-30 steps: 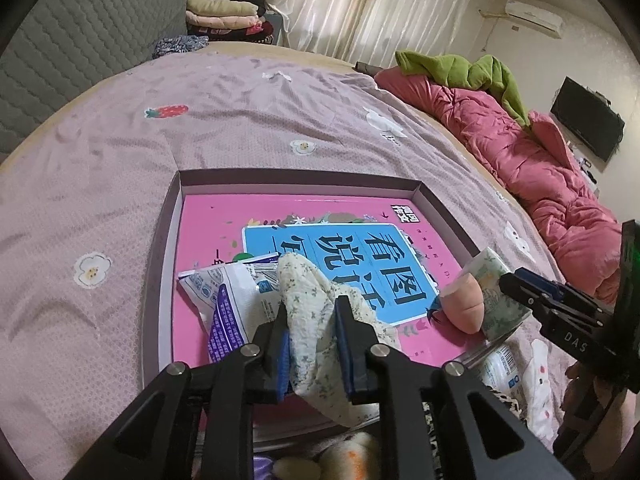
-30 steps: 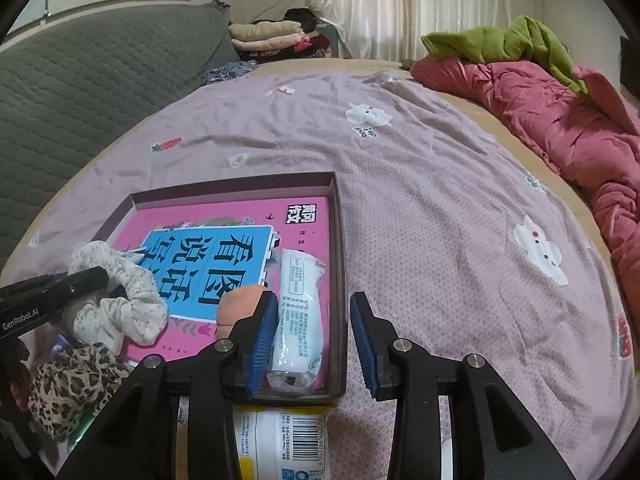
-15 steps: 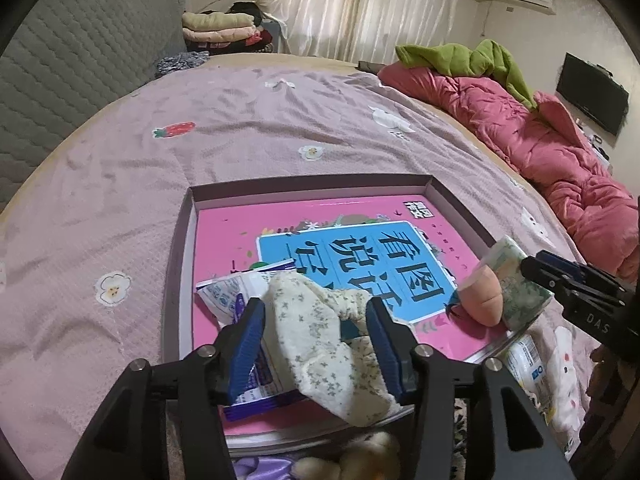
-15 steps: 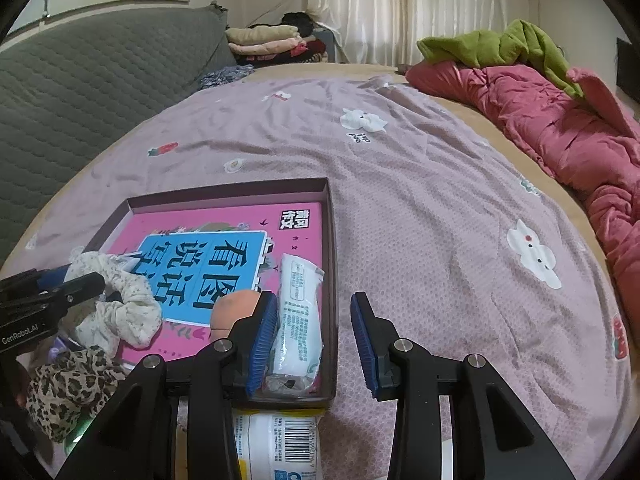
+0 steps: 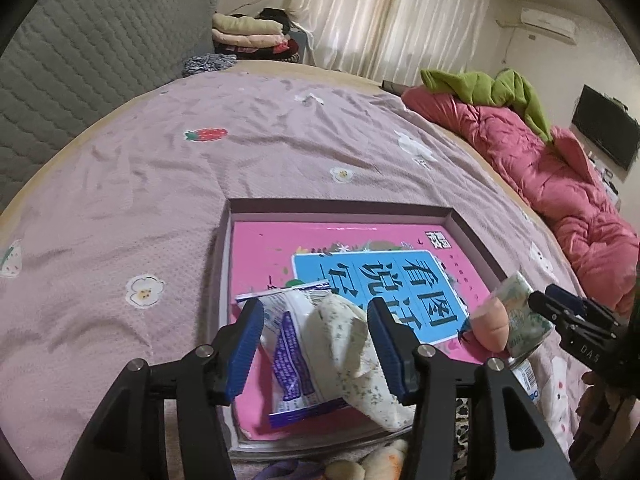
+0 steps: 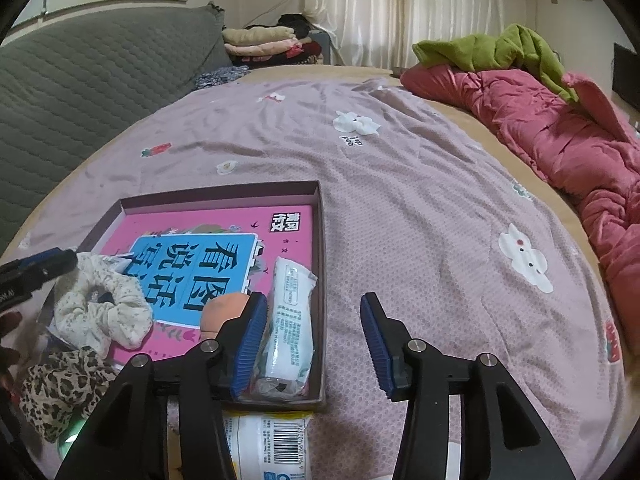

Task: Organize soft objects
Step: 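Withdraw both open grippers from the tray back toward the pile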

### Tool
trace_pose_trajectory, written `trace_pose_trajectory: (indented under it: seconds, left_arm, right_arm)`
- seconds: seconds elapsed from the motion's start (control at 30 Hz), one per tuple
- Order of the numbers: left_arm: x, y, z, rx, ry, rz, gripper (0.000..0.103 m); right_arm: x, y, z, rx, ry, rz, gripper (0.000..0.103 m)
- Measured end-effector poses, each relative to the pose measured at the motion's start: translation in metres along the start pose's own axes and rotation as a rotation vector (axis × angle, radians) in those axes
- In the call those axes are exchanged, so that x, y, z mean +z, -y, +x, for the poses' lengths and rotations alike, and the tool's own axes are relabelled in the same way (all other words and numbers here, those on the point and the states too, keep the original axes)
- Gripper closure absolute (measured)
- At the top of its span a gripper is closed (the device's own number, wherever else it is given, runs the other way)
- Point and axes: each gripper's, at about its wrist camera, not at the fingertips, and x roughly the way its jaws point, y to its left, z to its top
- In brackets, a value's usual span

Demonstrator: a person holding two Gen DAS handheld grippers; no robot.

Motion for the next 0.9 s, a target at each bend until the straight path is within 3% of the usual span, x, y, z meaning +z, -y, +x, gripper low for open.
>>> trace_pose_trajectory:
  seconds: [0.9]
  left_arm:
    - [-0.008,-0.018,-0.032,0.024,0.06,-0.042,0.049]
  right_arm:
    - [0.005,0.01,-0.029,0.028,0.119,0.002,0.038]
